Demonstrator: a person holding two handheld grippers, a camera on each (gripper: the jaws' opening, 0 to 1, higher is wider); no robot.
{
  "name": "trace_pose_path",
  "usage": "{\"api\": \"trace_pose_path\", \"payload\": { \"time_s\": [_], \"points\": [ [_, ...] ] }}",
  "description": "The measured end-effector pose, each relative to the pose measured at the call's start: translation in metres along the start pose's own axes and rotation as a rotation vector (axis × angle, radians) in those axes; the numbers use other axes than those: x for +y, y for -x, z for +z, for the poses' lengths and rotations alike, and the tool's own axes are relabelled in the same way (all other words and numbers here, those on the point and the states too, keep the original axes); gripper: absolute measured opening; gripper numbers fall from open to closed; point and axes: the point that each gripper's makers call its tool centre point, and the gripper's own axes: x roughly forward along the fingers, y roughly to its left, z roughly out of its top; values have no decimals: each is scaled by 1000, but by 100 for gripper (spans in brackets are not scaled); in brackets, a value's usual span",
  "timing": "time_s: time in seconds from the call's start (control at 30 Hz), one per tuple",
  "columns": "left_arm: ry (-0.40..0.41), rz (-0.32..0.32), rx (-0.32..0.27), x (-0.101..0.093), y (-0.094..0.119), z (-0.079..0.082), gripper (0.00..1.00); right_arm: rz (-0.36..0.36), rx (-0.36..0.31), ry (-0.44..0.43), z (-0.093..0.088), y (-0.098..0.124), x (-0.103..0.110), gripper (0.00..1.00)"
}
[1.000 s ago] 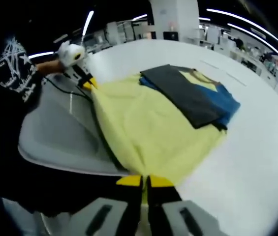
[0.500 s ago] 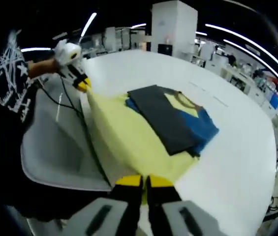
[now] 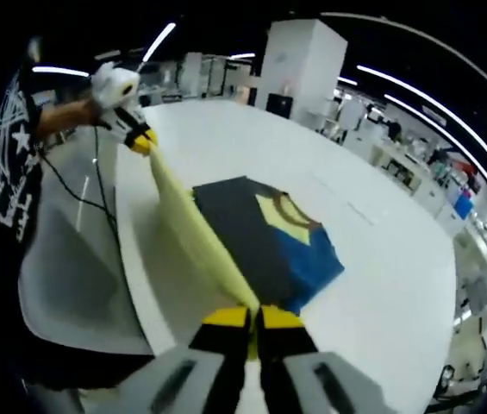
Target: Fold the garment on the visible template until the final outline fits inside the template.
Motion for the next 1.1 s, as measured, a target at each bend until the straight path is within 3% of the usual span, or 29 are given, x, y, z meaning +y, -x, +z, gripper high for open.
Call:
{"api": "trace_pose_path", "payload": {
  "time_s": [0.17, 0.3, 0.53, 0.7, 0.9, 1.1],
  "points": [
    [-1, 47, -35, 20, -5, 16, 0, -34, -37, 27, 20, -5, -19, 0],
    [-18, 121, -63, 43, -8, 36, 0, -78, -73, 40, 38, -10, -36, 0],
    [26, 149, -109, 66, -19, 57, 0, -154, -105, 30, 57, -16, -64, 0],
    [34, 163, -130, 75, -28, 71, 0, -197, -99, 38, 63, -23, -76, 0],
    [93, 162, -167, 90, -40, 83, 0, -256, -46, 83, 69, -34, -94, 0],
    [94, 180, -159, 105, -59, 89, 0, -289, -23, 78, 72, -44, -110, 0]
  ]
}}
